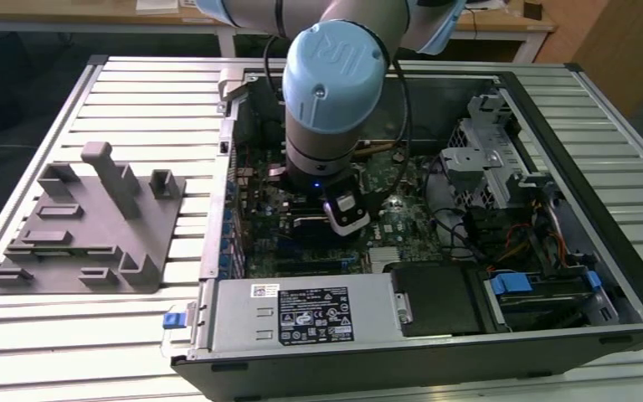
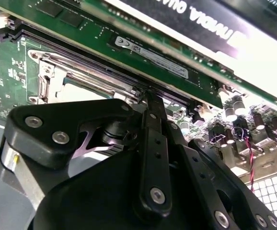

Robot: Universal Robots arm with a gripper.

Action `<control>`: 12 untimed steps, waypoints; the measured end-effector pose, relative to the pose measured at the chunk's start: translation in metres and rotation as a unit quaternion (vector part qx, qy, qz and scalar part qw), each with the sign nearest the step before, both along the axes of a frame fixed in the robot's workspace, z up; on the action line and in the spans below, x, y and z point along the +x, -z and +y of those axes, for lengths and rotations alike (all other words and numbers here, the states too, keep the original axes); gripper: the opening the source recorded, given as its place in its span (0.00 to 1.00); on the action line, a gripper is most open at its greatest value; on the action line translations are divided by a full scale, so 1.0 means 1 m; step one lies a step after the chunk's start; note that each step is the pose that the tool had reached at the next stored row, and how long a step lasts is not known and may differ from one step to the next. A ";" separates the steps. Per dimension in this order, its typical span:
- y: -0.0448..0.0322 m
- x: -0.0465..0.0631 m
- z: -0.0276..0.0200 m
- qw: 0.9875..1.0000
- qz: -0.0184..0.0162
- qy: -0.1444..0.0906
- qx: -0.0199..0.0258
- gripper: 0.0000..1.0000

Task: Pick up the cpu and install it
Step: 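Install the second cpu locking lever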

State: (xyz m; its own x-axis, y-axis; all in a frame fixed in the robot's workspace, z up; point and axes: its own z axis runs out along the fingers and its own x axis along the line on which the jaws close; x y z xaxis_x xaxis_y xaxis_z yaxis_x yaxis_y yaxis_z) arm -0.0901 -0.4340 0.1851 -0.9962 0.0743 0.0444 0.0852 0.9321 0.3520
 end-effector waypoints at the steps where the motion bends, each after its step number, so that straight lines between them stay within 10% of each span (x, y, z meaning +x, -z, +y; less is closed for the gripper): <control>1: 0.0003 0.000 0.0001 1.000 0.000 0.000 0.000 0.11; 12: 0.0013 -0.001 0.0007 1.000 0.000 0.001 0.000 0.11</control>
State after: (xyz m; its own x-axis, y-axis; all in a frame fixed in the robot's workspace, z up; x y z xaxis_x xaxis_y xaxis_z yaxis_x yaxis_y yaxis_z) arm -0.0910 -0.4333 0.1837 -0.9962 0.0753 0.0442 0.0861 0.9319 0.3523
